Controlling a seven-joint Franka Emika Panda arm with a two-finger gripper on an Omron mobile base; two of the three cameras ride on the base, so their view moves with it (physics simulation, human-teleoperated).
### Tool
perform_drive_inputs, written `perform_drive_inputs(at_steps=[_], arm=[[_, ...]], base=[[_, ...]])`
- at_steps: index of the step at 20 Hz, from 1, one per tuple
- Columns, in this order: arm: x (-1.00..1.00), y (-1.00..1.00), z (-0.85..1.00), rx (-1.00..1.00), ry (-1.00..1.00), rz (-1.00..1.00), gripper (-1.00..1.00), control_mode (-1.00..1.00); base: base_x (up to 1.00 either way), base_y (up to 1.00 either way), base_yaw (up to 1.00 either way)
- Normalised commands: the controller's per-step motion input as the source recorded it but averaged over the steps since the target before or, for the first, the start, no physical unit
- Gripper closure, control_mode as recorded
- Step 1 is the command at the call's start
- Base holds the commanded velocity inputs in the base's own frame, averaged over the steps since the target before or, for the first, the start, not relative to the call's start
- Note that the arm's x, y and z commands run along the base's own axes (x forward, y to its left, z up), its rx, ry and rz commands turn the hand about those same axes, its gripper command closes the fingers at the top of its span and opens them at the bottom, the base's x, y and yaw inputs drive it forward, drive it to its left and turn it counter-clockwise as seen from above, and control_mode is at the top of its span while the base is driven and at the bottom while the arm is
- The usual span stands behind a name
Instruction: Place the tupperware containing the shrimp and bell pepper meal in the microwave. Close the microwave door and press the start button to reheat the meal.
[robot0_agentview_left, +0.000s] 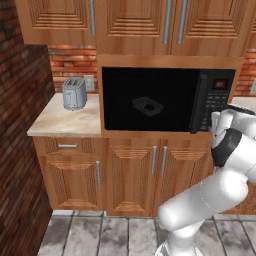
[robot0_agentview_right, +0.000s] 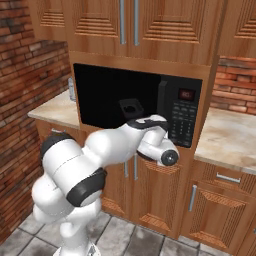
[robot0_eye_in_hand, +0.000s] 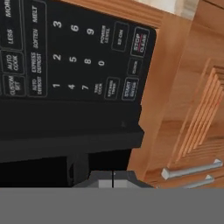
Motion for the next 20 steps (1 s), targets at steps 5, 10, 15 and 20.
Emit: perform_drive_inputs(at_steps=[5, 10, 15, 20], arm=[[0.4, -0.07, -0.12, 0.0, 0.0, -0.06, 1.0, -1.0], [0.29, -0.17, -0.33, 0.0, 0.0, -0.07, 1.0, -1.0], [0.25, -0.24, -0.47, 0.0, 0.0, -0.06, 1.0, -1.0], [0.38, -0.33, -0.23, 0.02, 0.0, -0.05, 1.0, -1.0]], base=[[0.0, 0.0, 0.0], [0.0, 0.0, 0.0], [0.0, 0.0, 0.0], [0.0, 0.0, 0.0]])
